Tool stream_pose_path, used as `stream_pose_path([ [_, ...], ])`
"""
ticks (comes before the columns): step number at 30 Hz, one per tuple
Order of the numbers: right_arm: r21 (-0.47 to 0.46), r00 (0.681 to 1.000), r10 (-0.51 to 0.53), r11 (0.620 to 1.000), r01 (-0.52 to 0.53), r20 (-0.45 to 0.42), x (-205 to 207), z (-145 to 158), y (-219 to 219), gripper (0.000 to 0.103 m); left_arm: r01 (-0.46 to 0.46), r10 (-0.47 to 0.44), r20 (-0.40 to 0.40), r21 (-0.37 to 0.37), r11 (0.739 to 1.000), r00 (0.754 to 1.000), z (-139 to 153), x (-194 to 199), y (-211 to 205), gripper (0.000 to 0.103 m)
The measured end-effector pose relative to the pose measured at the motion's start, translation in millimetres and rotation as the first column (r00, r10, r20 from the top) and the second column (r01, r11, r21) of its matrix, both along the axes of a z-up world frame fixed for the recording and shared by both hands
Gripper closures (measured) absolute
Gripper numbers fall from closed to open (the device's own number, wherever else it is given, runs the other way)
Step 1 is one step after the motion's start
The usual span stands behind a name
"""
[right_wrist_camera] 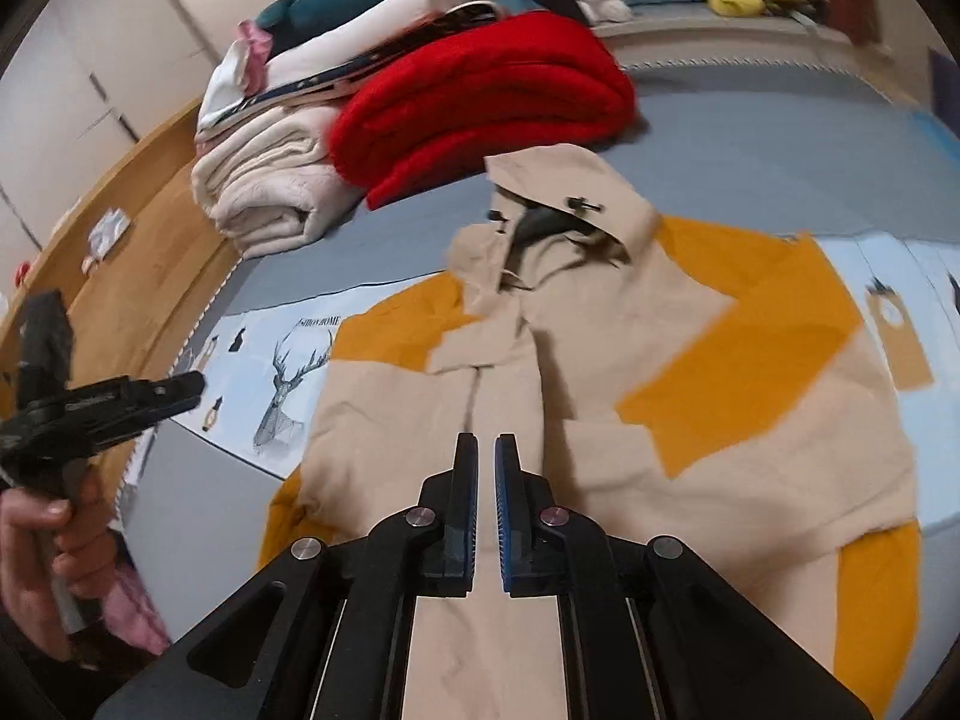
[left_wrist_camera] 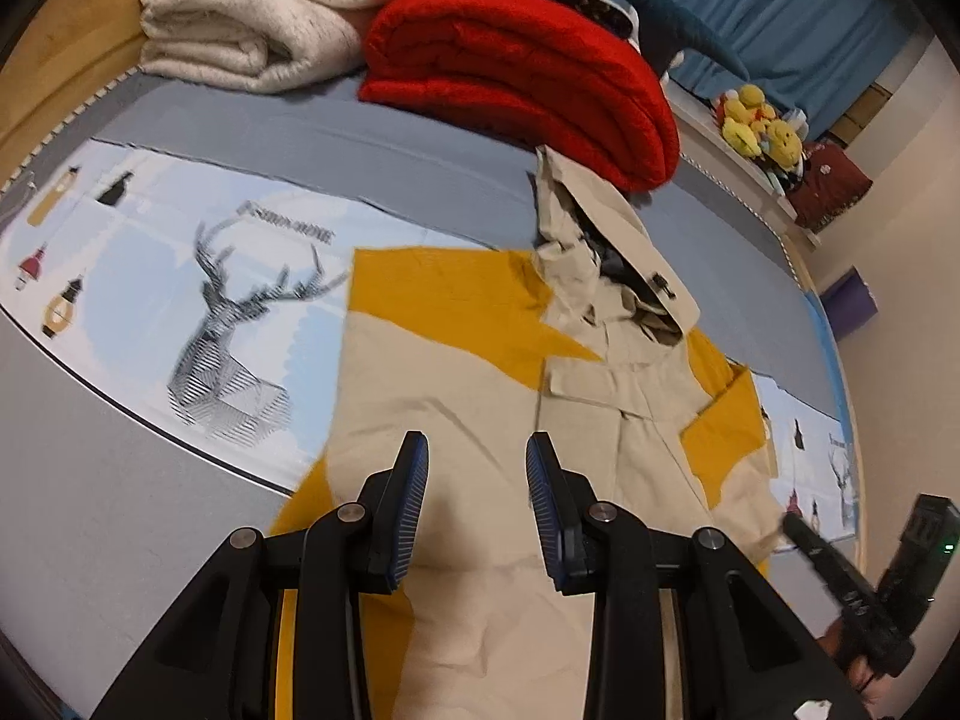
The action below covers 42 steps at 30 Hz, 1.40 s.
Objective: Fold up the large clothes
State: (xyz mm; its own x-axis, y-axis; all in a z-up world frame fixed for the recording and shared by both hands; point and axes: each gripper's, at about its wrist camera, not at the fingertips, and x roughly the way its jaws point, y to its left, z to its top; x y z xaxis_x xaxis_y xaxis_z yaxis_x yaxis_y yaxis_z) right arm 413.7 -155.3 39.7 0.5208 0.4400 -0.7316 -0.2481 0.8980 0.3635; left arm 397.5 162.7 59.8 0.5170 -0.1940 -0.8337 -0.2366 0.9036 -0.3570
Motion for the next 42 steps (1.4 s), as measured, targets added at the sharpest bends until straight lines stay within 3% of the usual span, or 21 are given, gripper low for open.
stream_pose_path([
  [2,0.009,0.997,-0.073,0.997,0.072,0.023,-10.3,12.8,-22.7,0.083,0.020,-0.021,-0.016,-0.028,0.999,1.000,-6.0,2.2,-5.2,0.073],
  [3,-0.006,0.993,-0.112,0.994,0.112,0.026,-14.4,17.7,-32.5,0.068,0.028,-0.029,-0.027,-0.039,0.999,0.999,-10.4,4.1,-9.2,0.073],
  [5,-0.013,0.987,-0.160,0.987,0.160,0.033,-17.5,19.3,-51.3,0.048,0.038,-0.040,-0.046,-0.045,0.998,0.998,-17.3,7.4,-16.7,0.073],
  [6,0.011,0.984,-0.176,0.984,0.176,0.025,-18.5,12.9,-57.6,0.046,0.040,-0.042,-0.055,-0.042,0.998,0.998,-20.9,9.5,-21.3,0.073],
  [10,0.020,0.989,-0.113,0.993,0.115,-0.096,1.4,-24.4,-48.4,0.046,0.053,-0.055,-0.062,-0.029,0.998,0.997,-25.8,11.8,-34.0,0.073],
  [13,-0.046,0.990,-0.068,0.997,0.062,-0.123,13.5,-49.4,-27.1,0.046,0.082,-0.083,-0.070,-0.015,0.997,0.994,-29.6,14.2,-45.0,0.073],
  [17,-0.032,0.980,-0.023,0.999,0.017,-0.197,22.0,-80.6,-5.0,0.046,0.095,-0.095,-0.075,-0.009,0.995,0.993,-32.6,18.5,-50.0,0.073],
  [20,-0.001,0.977,0.030,1.000,-0.031,-0.209,18.2,-87.9,16.1,0.046,0.105,-0.107,-0.082,-0.024,0.994,0.991,-35.1,22.3,-51.1,0.073],
  [24,0.053,0.959,0.204,0.979,-0.197,-0.195,-0.6,-87.6,55.5,0.046,0.103,-0.107,-0.095,-0.047,0.994,0.990,-37.7,24.5,-47.4,0.073],
  [27,0.057,0.943,0.271,0.963,-0.265,-0.191,-14.5,-86.9,71.0,0.046,0.114,-0.122,-0.118,-0.072,0.991,0.985,-42.3,25.4,-45.4,0.072],
  [30,0.079,0.940,0.274,0.961,-0.264,-0.204,-21.3,-88.1,74.3,0.045,0.136,-0.151,-0.145,-0.107,0.985,0.978,-50.9,25.9,-49.3,0.069],
  [33,0.091,0.948,0.238,0.970,-0.224,-0.211,-19.1,-87.1,68.7,0.046,0.164,-0.179,-0.171,-0.097,0.982,0.969,-57.9,26.1,-58.6,0.069],
  [38,0.133,0.970,0.107,0.988,-0.079,-0.217,-8.0,-77.0,41.3,0.046,0.206,-0.219,-0.177,-0.093,0.974,0.960,-64.7,29.4,-76.1,0.069],
  [42,0.114,0.987,-0.015,0.993,0.034,-0.163,-8.5,-60.4,13.9,0.046,0.233,-0.243,-0.181,-0.074,0.970,0.953,-72.5,35.3,-96.3,0.069],
])
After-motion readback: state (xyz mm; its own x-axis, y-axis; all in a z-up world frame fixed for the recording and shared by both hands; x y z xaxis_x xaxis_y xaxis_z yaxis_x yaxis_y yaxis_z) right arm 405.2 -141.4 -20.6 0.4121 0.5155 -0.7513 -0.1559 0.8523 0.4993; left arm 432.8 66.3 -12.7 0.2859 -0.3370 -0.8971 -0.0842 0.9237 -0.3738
